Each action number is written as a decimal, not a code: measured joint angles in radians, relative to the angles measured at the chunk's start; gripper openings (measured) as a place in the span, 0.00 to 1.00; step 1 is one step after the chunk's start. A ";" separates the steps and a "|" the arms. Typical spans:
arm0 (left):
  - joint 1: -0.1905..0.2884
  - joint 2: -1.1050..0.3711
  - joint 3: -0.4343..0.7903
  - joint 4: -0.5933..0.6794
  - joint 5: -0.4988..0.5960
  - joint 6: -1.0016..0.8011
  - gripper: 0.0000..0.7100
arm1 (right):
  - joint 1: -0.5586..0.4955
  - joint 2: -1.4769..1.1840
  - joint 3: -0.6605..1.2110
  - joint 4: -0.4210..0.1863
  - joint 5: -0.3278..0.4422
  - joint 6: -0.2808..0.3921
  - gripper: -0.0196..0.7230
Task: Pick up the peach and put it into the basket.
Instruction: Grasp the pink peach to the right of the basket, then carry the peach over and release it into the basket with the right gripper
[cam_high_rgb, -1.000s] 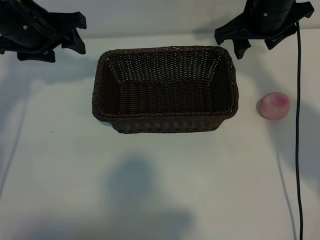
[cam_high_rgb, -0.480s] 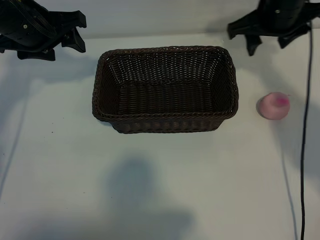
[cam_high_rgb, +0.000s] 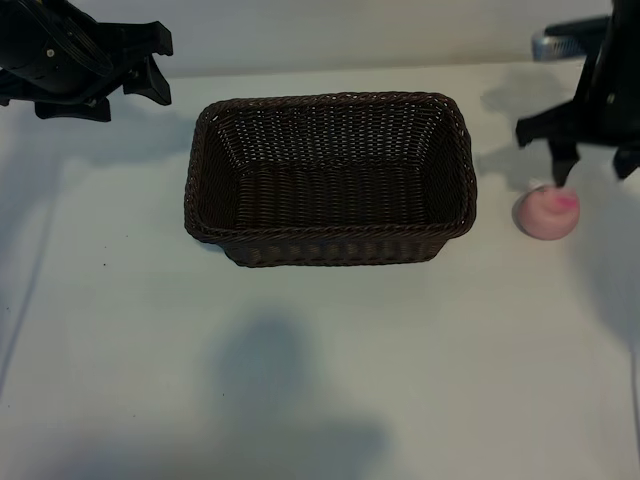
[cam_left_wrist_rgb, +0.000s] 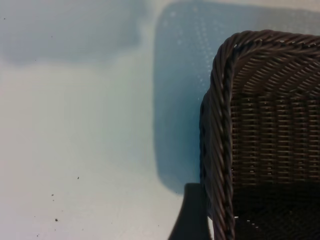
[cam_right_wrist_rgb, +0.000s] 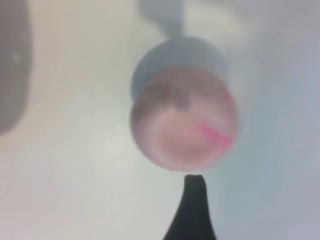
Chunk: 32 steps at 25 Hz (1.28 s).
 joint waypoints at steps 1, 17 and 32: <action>0.000 0.000 0.000 0.000 0.000 0.000 0.83 | 0.000 0.000 0.027 0.014 -0.040 -0.002 0.82; 0.000 0.000 0.000 0.000 0.000 0.002 0.83 | 0.000 0.000 0.224 0.046 -0.381 0.001 0.34; 0.000 0.000 0.000 0.000 0.000 0.002 0.83 | 0.000 -0.130 0.039 0.046 -0.125 0.004 0.08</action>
